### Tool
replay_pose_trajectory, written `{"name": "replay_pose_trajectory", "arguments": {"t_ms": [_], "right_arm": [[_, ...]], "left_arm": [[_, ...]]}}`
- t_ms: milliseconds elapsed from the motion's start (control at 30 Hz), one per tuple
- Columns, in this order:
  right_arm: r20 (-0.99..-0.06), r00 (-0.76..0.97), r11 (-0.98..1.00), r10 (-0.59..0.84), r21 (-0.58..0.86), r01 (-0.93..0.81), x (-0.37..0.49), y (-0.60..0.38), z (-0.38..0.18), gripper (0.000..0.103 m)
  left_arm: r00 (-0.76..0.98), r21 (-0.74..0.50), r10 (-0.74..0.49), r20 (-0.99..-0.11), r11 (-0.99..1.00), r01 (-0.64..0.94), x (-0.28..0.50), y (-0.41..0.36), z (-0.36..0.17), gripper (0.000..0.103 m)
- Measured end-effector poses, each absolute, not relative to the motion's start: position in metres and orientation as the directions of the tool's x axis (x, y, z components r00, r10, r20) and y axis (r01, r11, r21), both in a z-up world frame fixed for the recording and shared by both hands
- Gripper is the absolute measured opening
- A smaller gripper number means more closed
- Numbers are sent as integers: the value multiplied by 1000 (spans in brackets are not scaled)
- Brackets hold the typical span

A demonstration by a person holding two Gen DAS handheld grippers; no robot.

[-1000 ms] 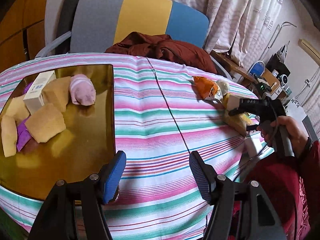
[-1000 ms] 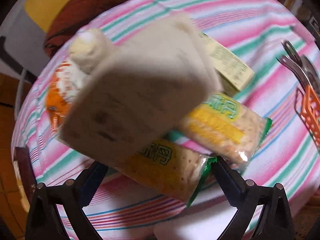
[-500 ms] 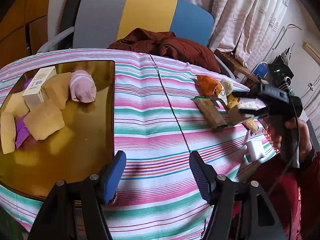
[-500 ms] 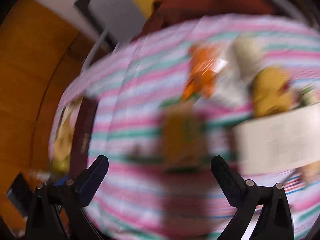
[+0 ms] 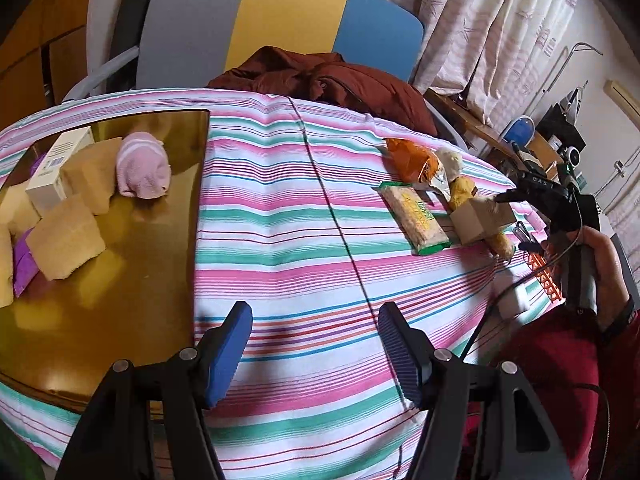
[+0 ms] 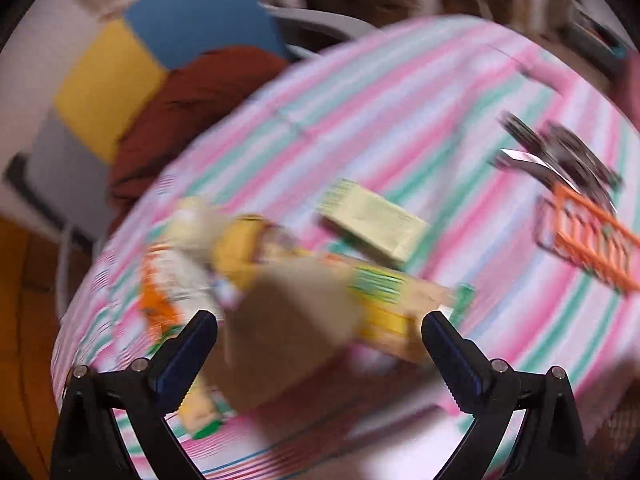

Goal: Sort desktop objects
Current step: 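Reach the right tool over the snack packs beside the white box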

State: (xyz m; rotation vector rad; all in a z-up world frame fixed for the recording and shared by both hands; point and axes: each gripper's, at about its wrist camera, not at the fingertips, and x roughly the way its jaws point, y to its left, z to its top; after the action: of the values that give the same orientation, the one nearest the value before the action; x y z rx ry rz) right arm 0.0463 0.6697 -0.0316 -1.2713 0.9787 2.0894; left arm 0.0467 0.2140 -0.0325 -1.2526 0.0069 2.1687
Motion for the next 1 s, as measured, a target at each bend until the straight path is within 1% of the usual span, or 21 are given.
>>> {"name": "replay_pose_trajectory", "arguments": {"t_ms": [33,133,200,333,367,433,533,567,600,633,667,700,767,800,833,900,933,1000], "right_arm": [[-890,-455,-580,42,349,-736,51,676,-34,103],[-894,-448,-499,35,372,-783,62,690,-43,103],[-877,-481,-420,-10,440,-794,69,702,-51,103],[-845,-528,-364,-86,520,-773,68,711,-62,103],[-840,-532,-372,-106,530,-762,65,707,-64,103],[-847,-511,-456,-150,518,-724,53,692,-63,103],[-857,-451,-612,-248,500,-613,26,658,-63,103],[-852,-442,-643,-282,509,-572,20,647,-62,103],[-827,-454,-655,-330,547,-521,15,637,-59,103],[-812,-476,-649,-339,568,-507,15,634,-55,103],[-805,-499,-650,-320,570,-503,16,634,-50,103],[-818,-519,-679,-248,529,-509,19,636,-39,103],[-853,-513,-735,-94,407,-542,23,640,-26,103],[-873,-488,-741,0,327,-586,27,644,-22,103],[-880,-475,-726,27,309,-614,32,650,-23,103],[-889,-458,-686,6,330,-649,34,659,-30,102],[-899,-437,-671,-6,327,-665,34,660,-35,100],[-887,-458,-622,-50,387,-681,37,674,-46,98]], "left_arm": [[-354,-292,511,-783,-805,-516,45,216,-32,67],[-352,-299,510,-785,-809,-505,40,218,-33,67],[-352,-297,505,-788,-813,-500,38,219,-33,67],[-344,-310,512,-787,-811,-497,38,221,-34,67],[-340,-313,514,-787,-809,-497,39,222,-35,67],[-332,-318,521,-787,-802,-506,41,224,-37,67],[-325,-311,519,-790,-798,-517,43,227,-38,67],[-325,-313,522,-789,-796,-518,43,228,-38,67],[-331,-311,520,-788,-799,-515,43,227,-37,67],[-337,-308,516,-788,-803,-510,42,226,-37,67],[-339,-308,514,-788,-806,-505,39,226,-37,67],[-339,-311,513,-788,-808,-500,37,225,-37,67],[-341,-315,508,-791,-815,-486,32,224,-38,67],[-342,-316,503,-794,-821,-475,28,224,-38,67],[-340,-321,503,-794,-823,-469,26,225,-38,67],[-337,-333,507,-793,-825,-457,21,227,-37,67],[-338,-333,507,-793,-825,-456,19,229,-36,67],[-346,-330,508,-789,-825,-459,18,233,-34,67]]}}
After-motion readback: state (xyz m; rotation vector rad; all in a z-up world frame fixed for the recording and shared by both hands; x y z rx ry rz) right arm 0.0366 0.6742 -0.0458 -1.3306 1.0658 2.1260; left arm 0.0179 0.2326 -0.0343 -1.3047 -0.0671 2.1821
